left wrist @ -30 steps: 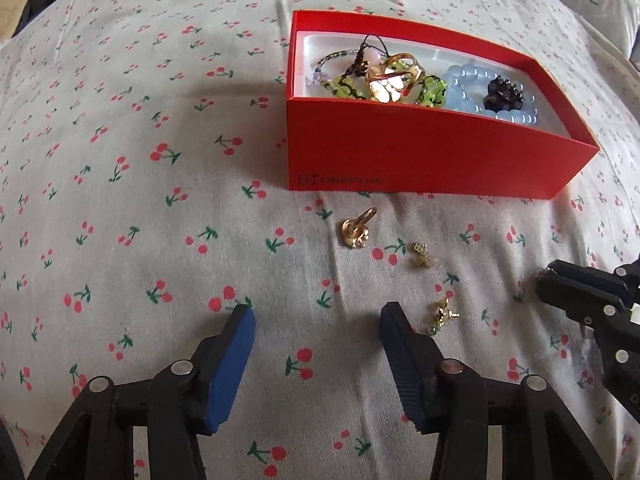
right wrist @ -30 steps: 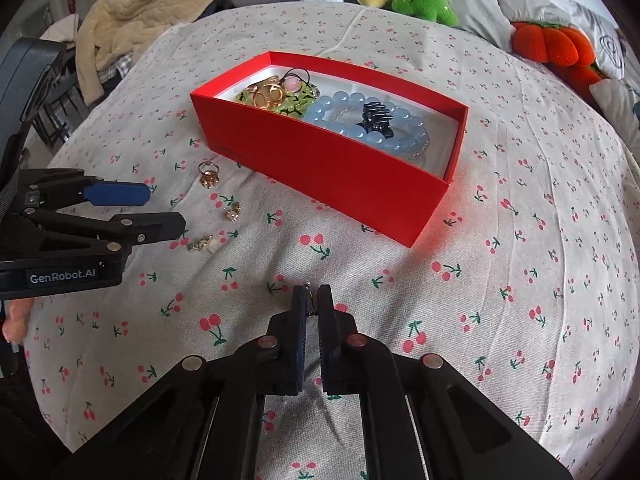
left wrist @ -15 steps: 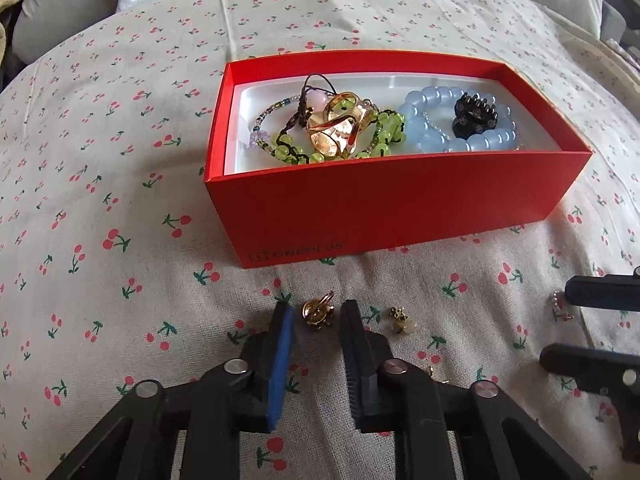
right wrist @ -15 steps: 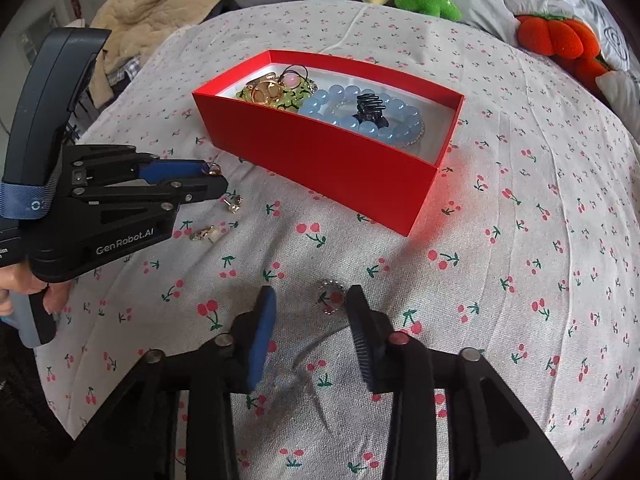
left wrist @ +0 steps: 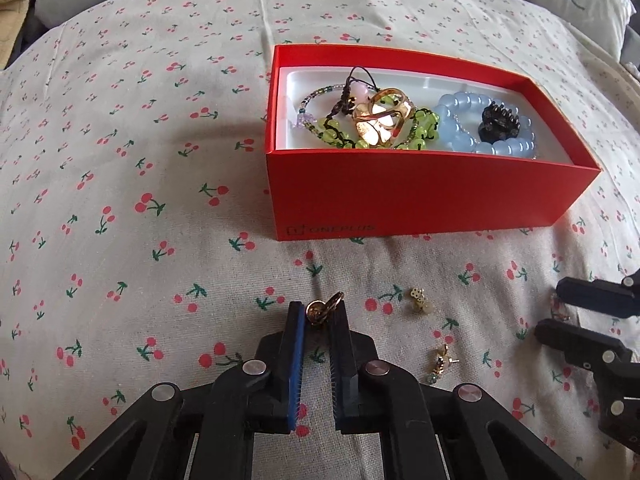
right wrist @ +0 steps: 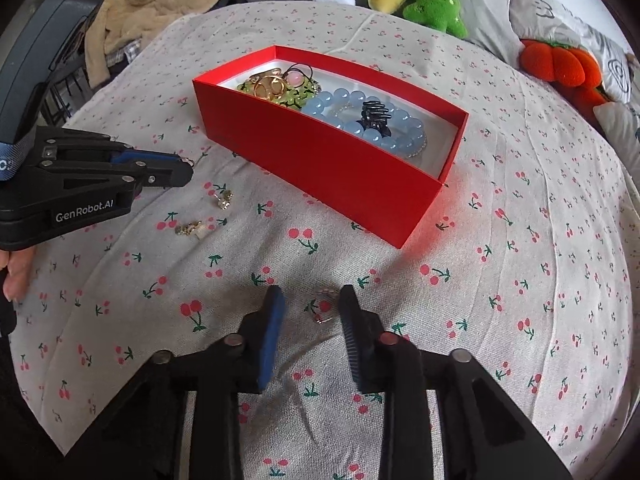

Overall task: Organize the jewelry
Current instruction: 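Grasp the gold hoop earring with the left tool while the right holds the silver ring, then carry the silver ring and gold earring into the red box and open both tools, then move both tools back to the remaining small gold earrings beside the box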

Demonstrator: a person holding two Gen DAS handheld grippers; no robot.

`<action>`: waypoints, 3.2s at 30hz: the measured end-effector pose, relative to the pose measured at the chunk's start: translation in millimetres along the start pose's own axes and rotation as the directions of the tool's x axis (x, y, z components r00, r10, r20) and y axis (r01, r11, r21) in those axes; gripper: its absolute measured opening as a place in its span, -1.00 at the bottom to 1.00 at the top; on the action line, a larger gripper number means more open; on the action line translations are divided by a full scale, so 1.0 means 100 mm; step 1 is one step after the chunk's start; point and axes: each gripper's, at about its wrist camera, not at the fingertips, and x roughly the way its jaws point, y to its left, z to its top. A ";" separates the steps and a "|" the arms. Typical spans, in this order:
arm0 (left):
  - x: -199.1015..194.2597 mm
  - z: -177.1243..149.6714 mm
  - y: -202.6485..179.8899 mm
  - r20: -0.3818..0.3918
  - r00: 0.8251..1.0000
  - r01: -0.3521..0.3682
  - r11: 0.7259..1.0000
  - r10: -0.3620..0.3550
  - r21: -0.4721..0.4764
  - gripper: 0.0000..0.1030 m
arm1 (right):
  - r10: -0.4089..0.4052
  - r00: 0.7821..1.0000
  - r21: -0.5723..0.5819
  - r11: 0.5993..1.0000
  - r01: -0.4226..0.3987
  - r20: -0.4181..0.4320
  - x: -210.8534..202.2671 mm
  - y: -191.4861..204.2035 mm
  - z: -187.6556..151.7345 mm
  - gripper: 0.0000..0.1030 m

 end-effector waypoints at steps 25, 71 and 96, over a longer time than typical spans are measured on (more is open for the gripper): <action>-0.56 0.13 0.12 0.081 0.992 0.102 0.988 -0.093 -0.114 -0.89 | 0.036 0.990 0.174 0.983 -0.060 0.135 -0.52 -0.34 0.32 -0.70; -0.41 0.56 -0.26 0.133 0.972 0.209 0.969 -0.192 -0.135 -0.43 | 0.106 0.975 0.396 0.901 -0.176 0.193 -0.31 -0.90 0.63 -0.70; -0.28 0.19 0.07 -0.070 0.995 0.051 0.983 -0.064 -0.175 0.55 | 0.123 0.982 0.315 0.935 -0.163 0.142 -0.36 -0.61 0.51 -0.03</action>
